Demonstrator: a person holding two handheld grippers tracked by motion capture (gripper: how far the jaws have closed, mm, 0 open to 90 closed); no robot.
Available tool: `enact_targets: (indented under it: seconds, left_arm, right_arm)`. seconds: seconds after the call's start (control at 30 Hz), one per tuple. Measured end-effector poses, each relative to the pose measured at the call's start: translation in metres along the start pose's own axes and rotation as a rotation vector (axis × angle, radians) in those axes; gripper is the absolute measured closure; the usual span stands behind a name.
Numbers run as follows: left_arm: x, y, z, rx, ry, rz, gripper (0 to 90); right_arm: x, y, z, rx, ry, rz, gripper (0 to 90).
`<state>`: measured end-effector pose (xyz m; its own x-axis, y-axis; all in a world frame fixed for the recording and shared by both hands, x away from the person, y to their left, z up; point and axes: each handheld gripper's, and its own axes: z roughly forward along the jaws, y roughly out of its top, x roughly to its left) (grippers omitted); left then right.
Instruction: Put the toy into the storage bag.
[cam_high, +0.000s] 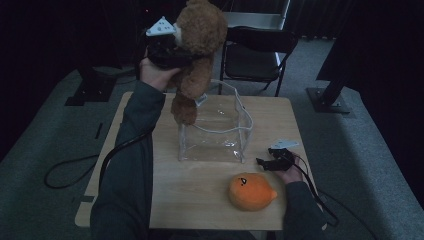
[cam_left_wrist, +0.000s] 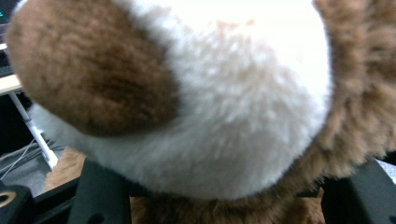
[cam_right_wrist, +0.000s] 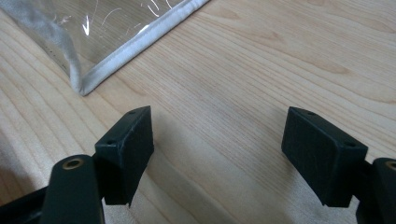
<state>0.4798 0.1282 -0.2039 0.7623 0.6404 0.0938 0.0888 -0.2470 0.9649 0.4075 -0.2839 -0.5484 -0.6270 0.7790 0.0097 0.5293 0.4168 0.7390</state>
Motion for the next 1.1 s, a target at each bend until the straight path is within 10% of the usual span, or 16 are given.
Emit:
enact_targets:
  seconds: [1.1]
  left_arm:
    - [-0.015,-0.004,0.029,-0.021,0.041,0.024,40.2]
  right_arm:
    - [0.0,0.0,0.0,0.0,0.001,0.002,24.1]
